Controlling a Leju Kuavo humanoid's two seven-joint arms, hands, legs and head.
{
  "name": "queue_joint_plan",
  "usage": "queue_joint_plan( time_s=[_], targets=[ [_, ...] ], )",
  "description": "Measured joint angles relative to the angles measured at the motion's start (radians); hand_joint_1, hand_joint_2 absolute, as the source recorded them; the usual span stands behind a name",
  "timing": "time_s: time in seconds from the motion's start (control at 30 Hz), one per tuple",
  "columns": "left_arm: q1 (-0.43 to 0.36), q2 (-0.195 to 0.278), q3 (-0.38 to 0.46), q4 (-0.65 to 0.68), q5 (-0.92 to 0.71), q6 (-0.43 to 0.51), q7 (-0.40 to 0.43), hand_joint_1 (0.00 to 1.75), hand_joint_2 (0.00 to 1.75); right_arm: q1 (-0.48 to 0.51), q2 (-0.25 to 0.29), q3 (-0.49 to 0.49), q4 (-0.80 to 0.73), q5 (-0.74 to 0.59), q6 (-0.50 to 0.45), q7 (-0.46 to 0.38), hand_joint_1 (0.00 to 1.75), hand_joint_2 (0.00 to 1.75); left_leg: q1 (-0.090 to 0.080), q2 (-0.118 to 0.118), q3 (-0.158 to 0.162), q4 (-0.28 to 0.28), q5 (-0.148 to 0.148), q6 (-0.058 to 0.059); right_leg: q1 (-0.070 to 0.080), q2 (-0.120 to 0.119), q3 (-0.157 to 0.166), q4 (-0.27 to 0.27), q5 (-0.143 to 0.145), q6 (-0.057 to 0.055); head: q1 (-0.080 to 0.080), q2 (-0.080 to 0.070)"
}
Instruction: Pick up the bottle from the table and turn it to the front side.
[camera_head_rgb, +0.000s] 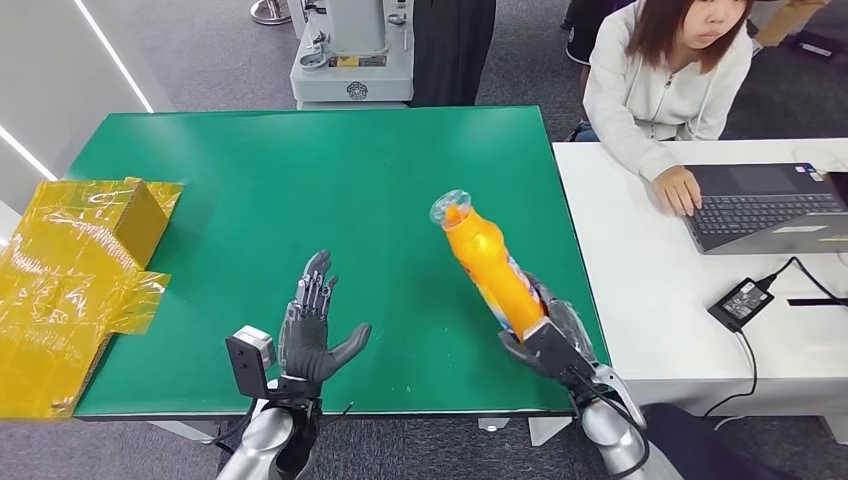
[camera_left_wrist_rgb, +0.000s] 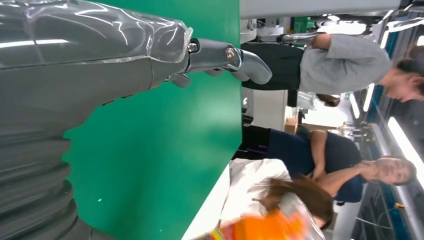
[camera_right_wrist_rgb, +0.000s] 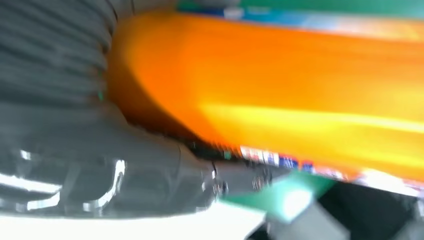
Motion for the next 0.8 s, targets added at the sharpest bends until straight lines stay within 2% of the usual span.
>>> queue_joint_plan(
  time_s=[0.13, 0.33, 0.57, 0.8],
  targets=[
    [-0.016, 0.006, 0.0, 0.0, -0.019, -0.058, 0.035, 0.0, 1.75, 0.063, 0.012, -0.09, -0.081, 0.024, -0.016, -0.019, 1.75, 1.75, 0.0, 0.0, 0.0, 0.0, 0.0, 0.0, 0.0, 0.0, 0.0, 0.0, 0.0, 0.0, 0.0, 0.0],
    [-0.113, 0.005, 0.0, 0.001, 0.042, -0.214, 0.119, 0.0, 1.75, 0.033, 0.042, -0.149, -0.106, 0.054, -0.036, -0.049, 1.75, 1.75, 0.0, 0.001, 0.0, 0.0, 0.003, 0.001, 0.0, 0.0, 0.0, 0.0, 0.002, -0.001, 0.0, 0.0],
    [-0.239, -0.016, 0.0, 0.017, 0.093, -0.298, 0.173, 0.0, 1.75, -0.077, 0.087, -0.128, -0.099, 0.144, -0.047, -0.027, 1.75, 1.75, 0.0, 0.001, 0.0, 0.0, 0.005, 0.0, 0.0, 0.001, 0.0, 0.001, 0.004, -0.002, 0.0, 0.0],
    [-0.315, -0.032, 0.002, 0.017, 0.097, -0.294, 0.197, 0.0, 1.75, -0.176, 0.133, -0.062, -0.077, 0.201, -0.04, -0.003, 1.75, 1.75, 0.0, 0.001, 0.0, 0.0, 0.005, 0.0, 0.0, 0.001, 0.0, 0.002, 0.004, -0.002, 0.0, 0.0]
  ],
)
